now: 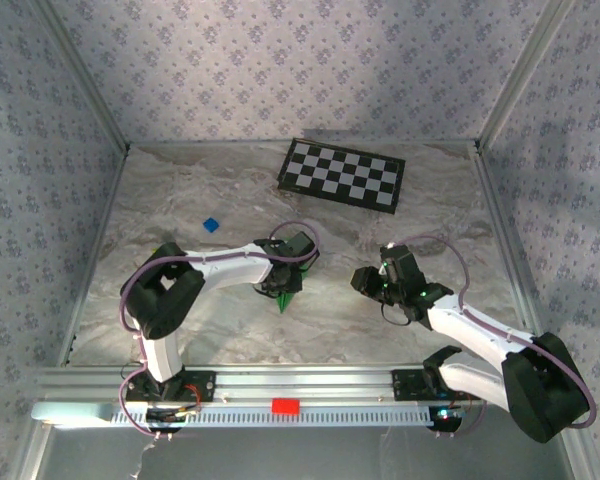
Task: Fold a paper plane with a square sheet of paper (pick it up from the middle)
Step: Turn over a paper plane at the center of the table.
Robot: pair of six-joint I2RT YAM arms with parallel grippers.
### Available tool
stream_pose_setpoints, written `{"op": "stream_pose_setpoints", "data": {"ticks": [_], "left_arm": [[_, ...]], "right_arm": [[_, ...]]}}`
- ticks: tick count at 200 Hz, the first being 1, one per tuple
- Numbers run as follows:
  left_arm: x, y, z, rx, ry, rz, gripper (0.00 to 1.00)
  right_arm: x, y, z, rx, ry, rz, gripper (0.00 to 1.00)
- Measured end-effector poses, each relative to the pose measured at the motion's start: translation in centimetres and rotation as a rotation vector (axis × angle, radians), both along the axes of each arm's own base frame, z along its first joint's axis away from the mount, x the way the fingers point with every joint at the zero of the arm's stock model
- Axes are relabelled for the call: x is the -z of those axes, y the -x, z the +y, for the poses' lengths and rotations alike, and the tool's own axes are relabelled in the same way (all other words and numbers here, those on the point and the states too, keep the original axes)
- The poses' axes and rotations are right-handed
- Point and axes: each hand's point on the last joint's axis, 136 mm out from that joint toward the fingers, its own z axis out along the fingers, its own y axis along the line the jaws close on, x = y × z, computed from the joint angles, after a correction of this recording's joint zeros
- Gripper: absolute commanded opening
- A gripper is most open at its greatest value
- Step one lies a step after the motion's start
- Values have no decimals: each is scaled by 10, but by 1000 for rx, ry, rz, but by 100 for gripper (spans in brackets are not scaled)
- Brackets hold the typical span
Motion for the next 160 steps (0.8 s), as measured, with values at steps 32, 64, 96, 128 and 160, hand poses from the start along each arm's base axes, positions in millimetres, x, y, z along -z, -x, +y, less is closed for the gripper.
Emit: {"op": "stream_pose_setpoints", "data": {"ticks": [32,64,96,128,160], "left_arm": [[-1,-1,-2,-29,17,-3,45],[-1,-2,-3,-63,34,-1,46],[-2,-2,-4,-94,45,0,47],[-3,-2,-5,-112,51,6,47],[-3,0,-4,-119,47,18,49]], "right_arm": [[5,3,-2,0,6,10,30],[5,3,-2,2,5,10,30],[3,2,-3,5,2,4,30],[2,2,-3,6,0,-1,30],[1,1,-3,8,-1,-1,31]]}}
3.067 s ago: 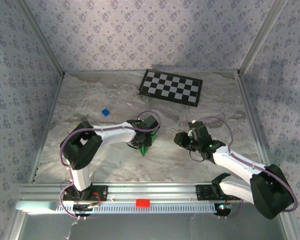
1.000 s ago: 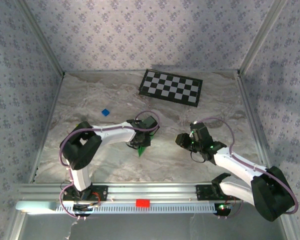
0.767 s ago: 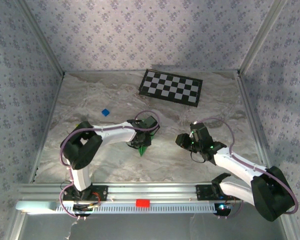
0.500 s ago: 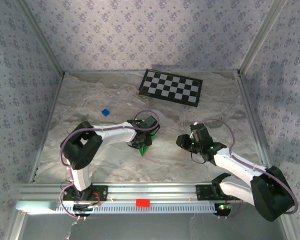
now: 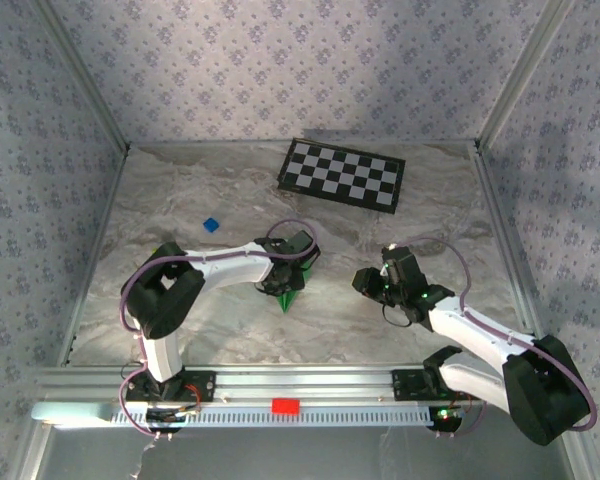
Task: Fold a paper plane with a square sheet of paper (pick it up from the middle)
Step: Turn over a paper plane at the center of the table, then reset both arms
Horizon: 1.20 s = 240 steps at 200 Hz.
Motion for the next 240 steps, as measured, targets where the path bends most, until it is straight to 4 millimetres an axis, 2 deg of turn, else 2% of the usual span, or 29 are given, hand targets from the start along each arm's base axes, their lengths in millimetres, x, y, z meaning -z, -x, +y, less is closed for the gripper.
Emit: {"op": "stream_pose_setpoints", "data": {"ticks": [66,147,176,199,211,215,219,225,233,240], "left_arm": [[-5,2,2,-11,-4,7,52],[-37,1,0,-14,51,-46,57],[-58,-4,1,-20,82,-100,58],[-80,-9,7,-7,84,-170,66],[-97,-13,14,2,80,-227,74],[-102,-14,16,-3,80,-246,79],[-109,-15,20,4,75,-273,83],[-118,-17,25,7,70,-311,91],[-129,-19,34,0,65,-358,99],[-138,-20,44,-6,61,-398,100]], "right_arm": [[0,0,-1,2,0,0,31],[3,-2,-9,20,20,13,34],[1,-4,-16,25,43,17,44],[-9,-10,-24,30,77,1,57],[-19,-17,-31,38,109,-19,64],[-23,-19,-33,34,122,-30,73],[-27,-22,-36,39,134,-41,88],[-34,-27,-40,46,157,-56,97],[-43,-33,-47,57,190,-83,100],[-51,-39,-54,69,224,-106,100]]}}
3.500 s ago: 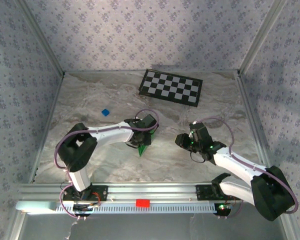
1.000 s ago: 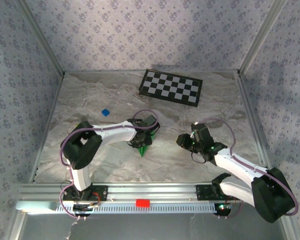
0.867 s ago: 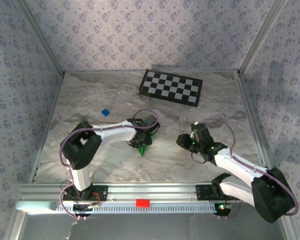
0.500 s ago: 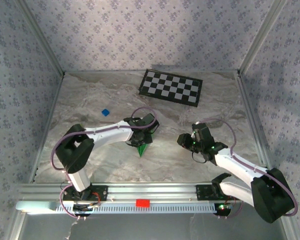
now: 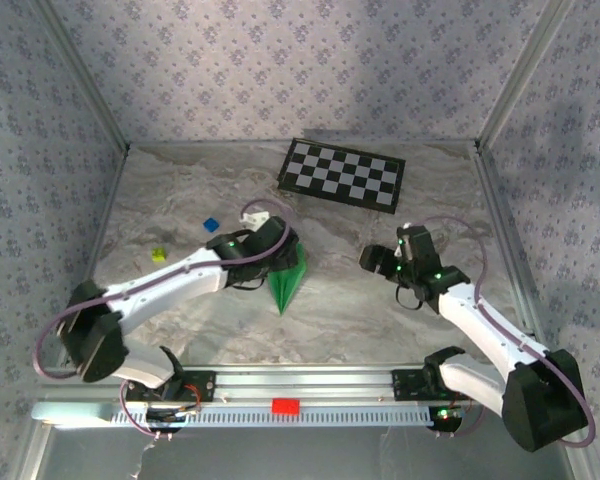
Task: Fold a paper plane with a square sheet of paper (pick it up from the middle)
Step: Reset both arms
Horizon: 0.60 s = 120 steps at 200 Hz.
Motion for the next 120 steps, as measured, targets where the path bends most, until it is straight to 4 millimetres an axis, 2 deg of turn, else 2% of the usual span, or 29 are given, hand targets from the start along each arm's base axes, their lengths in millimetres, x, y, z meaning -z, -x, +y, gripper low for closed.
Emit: {"op": "stream_pose_setpoints", "data": {"ticks": [14,24,48,72,99,109,120], "left_arm": [[-12,-2,24,-25,-15,-65,100],[-17,-7,48,-69,-37,-105,100],[-11,-16,111,-186,-134,-161,100],[7,-17,167,-260,-253,-178,100],[18,-22,216,-334,-349,-201,100],[21,-26,231,-360,-373,-210,100],[24,-30,245,-379,-402,-218,100]], "right_arm": [[-14,-12,-18,49,74,-42,100],[-22,-20,-34,93,149,-73,100],[-24,-37,-73,170,375,-142,100],[1,-45,-111,198,560,-126,99],[32,-56,-154,255,585,-88,99],[40,-60,-163,263,575,-110,99],[47,-63,-161,228,562,-147,99]]}}
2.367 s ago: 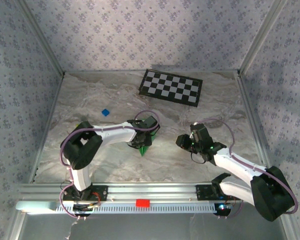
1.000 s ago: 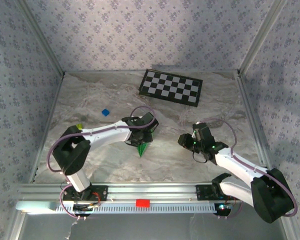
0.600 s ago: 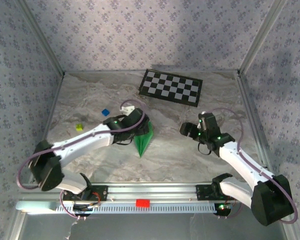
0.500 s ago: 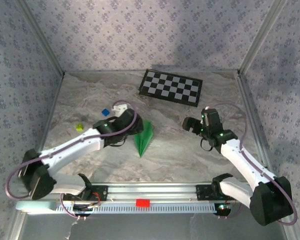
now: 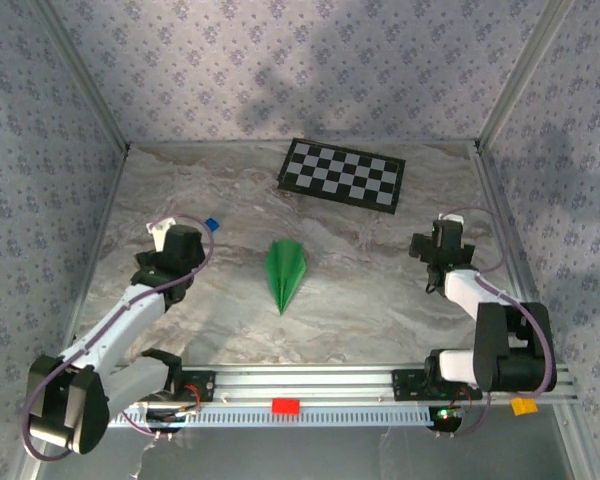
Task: Fold a paper plane with a square sheet of paper (pick it up from the middle)
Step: Reset both arms
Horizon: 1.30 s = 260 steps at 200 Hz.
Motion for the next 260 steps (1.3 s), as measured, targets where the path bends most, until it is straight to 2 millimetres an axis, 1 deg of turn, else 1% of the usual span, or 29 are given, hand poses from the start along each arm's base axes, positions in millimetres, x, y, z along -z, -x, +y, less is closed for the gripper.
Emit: {"op": "stream_pose_setpoints", "data": {"ticks": [18,30,44,56,66,71,78,97,110,128,135,141,152,174,214,260], "left_arm": [[6,-7,16,-14,-17,-5,100],[12,-13,24,-13,-9,-21,100],[25,-19,31,-10,5,-35,100],[41,-21,33,9,15,-30,100],[52,-24,31,41,16,-24,99],[56,-26,29,59,17,-24,100],[60,-30,26,85,17,-22,99],[58,-47,17,158,4,-67,100],[57,-61,11,207,2,-106,97],[67,-77,6,268,11,-140,98],[75,-78,6,281,22,-125,98],[80,-77,7,288,34,-114,100],[80,-78,10,286,46,-126,100],[71,-83,15,278,46,-159,100],[68,-87,3,321,48,-168,100],[68,-87,2,328,51,-169,100]], "right_arm": [[7,-6,15,-106,-21,-47,99],[5,-13,25,-175,-30,-95,98],[3,-20,33,-230,-30,-147,98],[6,-25,38,-266,-26,-175,98],[12,-26,40,-280,-25,-164,96],[15,-26,40,-283,-28,-157,99],[17,-26,39,-279,-27,-151,100],[12,-30,36,-261,-12,-169,100],[8,-33,33,-250,-1,-185,100],[5,-34,32,-239,9,-196,100],[4,-34,31,-237,12,-198,100],[4,-34,31,-235,13,-199,100],[3,-35,31,-235,13,-201,100],[3,-35,29,-231,14,-202,100],[3,-35,30,-232,14,-203,100],[2,-36,30,-232,14,-204,100]]}}
